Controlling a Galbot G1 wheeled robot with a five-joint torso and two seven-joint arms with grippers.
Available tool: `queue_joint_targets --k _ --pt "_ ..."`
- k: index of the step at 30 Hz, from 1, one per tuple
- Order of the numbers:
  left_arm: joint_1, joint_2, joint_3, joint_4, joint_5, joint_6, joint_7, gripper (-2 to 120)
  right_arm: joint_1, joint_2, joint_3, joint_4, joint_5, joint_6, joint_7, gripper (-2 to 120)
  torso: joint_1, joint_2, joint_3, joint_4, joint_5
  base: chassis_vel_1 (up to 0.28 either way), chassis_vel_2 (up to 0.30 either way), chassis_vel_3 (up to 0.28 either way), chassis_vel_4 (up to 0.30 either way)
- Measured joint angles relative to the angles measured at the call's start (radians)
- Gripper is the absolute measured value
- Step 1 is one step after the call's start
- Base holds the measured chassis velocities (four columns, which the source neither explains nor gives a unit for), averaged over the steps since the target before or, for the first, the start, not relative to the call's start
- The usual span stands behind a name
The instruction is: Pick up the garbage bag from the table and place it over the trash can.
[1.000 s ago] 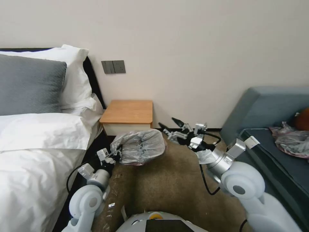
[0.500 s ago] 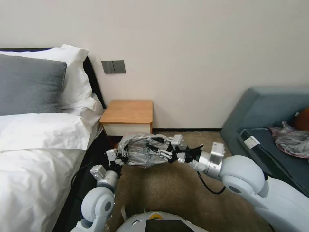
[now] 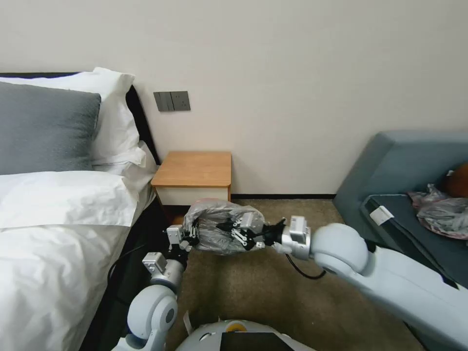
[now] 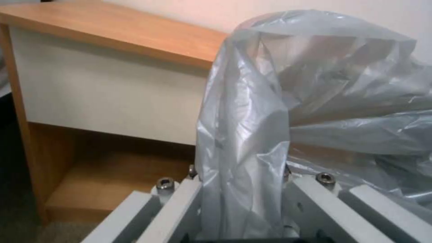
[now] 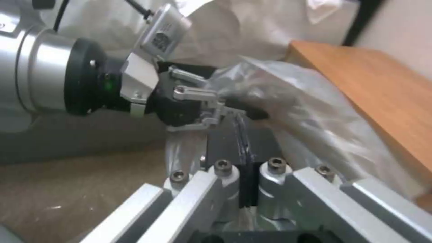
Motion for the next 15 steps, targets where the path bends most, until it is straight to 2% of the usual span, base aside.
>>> queue_joint_targets --k 6,15 --pt "-0.001 -0.003 -0.013 0.002 0.001 -0.004 0.016 5 0.147 0.061 -0.148 -0.094 -0.100 -0.021 -0.028 0 0.000 0.000 0.000 0.0001 -0.0001 0.000 0.000 0.000 0.000" --pt "-0.004 -0.008 -0.044 0.012 -0.014 -0.020 0.057 5 0.233 0.131 -0.247 -0.203 -0.177 -0.035 -0.071 0 0.000 0.000 0.000 -0.0001 0.0000 0.000 0.000 0.000 0.000"
